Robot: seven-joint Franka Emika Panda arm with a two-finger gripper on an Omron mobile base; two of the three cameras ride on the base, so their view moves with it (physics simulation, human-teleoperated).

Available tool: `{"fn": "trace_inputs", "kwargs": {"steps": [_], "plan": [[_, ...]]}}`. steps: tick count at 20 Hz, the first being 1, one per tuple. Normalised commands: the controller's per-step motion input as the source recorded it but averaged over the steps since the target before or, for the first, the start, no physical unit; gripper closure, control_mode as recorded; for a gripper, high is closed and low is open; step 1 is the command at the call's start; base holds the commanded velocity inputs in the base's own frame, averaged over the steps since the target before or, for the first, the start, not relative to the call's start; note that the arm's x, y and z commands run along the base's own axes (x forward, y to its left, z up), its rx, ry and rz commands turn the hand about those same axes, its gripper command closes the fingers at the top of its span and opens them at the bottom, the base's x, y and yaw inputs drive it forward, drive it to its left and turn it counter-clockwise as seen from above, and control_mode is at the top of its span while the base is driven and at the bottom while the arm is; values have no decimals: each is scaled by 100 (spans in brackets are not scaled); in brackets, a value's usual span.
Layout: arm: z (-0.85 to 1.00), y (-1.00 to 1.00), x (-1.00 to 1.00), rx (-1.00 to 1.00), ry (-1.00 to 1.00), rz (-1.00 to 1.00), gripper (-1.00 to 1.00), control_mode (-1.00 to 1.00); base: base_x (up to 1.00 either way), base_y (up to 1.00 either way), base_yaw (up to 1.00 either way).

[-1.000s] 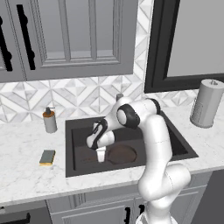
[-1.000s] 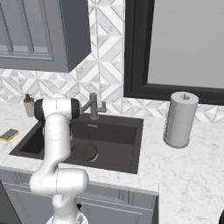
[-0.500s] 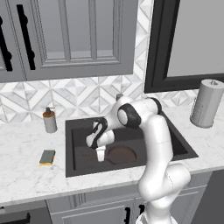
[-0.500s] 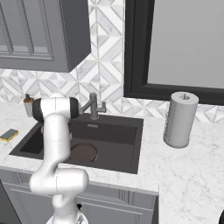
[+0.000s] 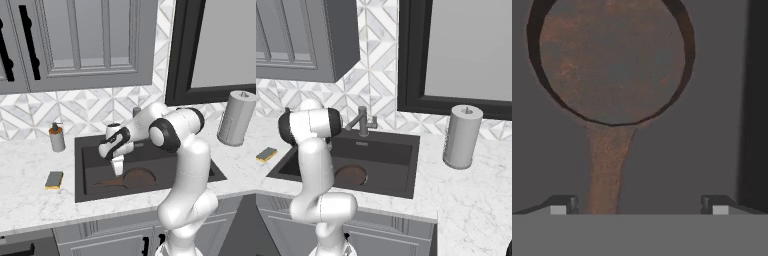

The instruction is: Pick the pan and sponge and place them into the sink. Then turn on the water.

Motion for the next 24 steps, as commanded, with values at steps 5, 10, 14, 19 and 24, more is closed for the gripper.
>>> {"fn": "trace_inputs", "kwargs": {"steps": [5, 10, 14, 19, 24], "plan": [[98, 0, -52, 4, -22, 29, -100, -100, 0, 0, 0], [76, 2, -4, 7, -21, 86, -100, -100, 0, 0, 0], [35, 4, 0, 5, -2, 99, -100, -100, 0, 0, 0], [22, 22, -3, 5, 0, 85, -100, -100, 0, 0, 0], [16, 47, -13, 0, 0, 41, -100, -100, 0, 0, 0]]}}
